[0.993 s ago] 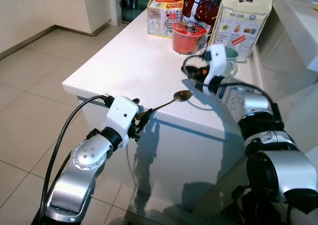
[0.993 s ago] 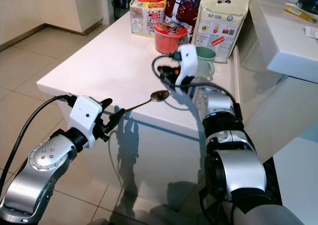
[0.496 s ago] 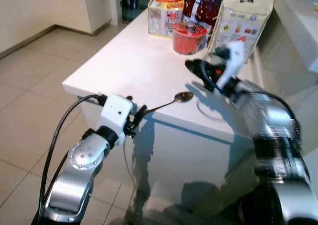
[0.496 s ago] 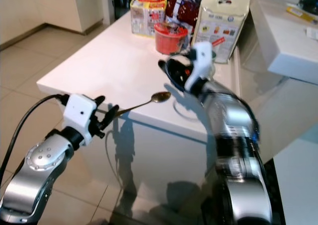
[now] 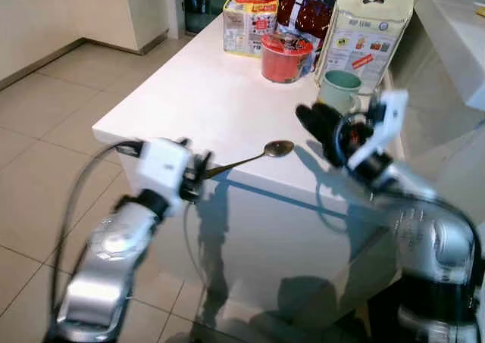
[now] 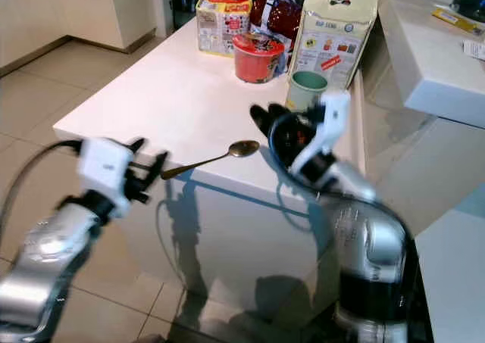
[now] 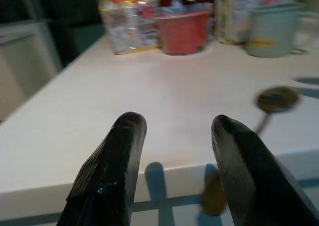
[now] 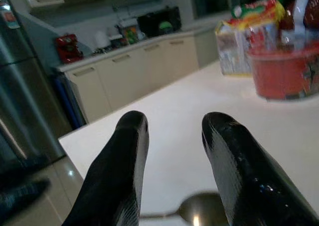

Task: Setting the table

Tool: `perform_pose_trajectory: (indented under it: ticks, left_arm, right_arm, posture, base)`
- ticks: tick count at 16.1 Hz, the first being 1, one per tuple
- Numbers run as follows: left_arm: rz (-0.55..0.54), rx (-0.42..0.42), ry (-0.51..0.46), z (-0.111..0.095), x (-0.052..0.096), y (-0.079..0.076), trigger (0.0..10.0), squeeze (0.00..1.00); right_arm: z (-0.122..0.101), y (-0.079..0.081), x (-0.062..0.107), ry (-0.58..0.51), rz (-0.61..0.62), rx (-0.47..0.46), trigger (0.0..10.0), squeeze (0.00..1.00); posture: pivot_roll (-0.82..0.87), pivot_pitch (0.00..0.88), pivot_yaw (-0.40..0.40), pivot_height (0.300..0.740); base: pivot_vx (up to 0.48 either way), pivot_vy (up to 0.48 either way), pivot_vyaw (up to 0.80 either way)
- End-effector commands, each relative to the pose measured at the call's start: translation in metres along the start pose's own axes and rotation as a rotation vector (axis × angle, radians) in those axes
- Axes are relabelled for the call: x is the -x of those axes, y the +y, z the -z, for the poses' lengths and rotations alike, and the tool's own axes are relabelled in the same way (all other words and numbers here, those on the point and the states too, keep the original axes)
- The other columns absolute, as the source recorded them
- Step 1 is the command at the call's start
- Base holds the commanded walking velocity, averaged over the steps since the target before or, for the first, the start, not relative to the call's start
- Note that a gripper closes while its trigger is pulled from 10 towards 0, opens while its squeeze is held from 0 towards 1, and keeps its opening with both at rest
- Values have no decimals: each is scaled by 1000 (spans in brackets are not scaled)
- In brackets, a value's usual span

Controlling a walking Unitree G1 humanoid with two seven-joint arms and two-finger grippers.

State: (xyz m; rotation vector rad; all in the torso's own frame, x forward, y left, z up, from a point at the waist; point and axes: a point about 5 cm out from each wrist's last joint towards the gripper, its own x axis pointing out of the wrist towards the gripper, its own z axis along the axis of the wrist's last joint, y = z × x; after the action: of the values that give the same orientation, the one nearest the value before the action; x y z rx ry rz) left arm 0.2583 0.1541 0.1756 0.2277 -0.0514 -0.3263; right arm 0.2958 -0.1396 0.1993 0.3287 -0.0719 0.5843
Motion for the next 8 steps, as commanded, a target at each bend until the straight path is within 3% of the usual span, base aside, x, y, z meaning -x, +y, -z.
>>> perform_pose_trajectory:
  ticks: [1, 2, 4, 6, 8]
  left_arm:
    - [-47, 26, -3, -2, 1, 5, 10000, 0]
    - [-77, 64, 5, 2, -1, 7, 10000, 0]
    - [-38, 50, 12, 3, -5, 5, 10000, 0]
    - [-12, 48, 10, 2, -8, 3, 10000, 0]
    - [8, 53, 10, 1, -11, 0, 10000, 0]
  right_arm:
    - [-3, 0, 3, -9, 46, 28, 10000, 0]
    - [1, 1, 9, 0, 100, 51, 10000, 0]
    - [5, -2, 17, 22, 192, 101, 10000, 0]
    - [12, -2, 24, 49, 231, 144, 10000, 0]
    - [13, 4, 27, 39, 239, 126, 10000, 0]
  posture:
    - [89, 0, -62, 740]
    - [64, 0, -42, 740]
    - [47, 0, -24, 740]
    - [29, 0, -10, 740]
    - [12, 0, 0, 740]
  base:
    - [0, 0, 0]
    - [0, 0, 0]
    - [0, 0, 0]
    - [0, 0, 0]
    - [0, 0, 0]
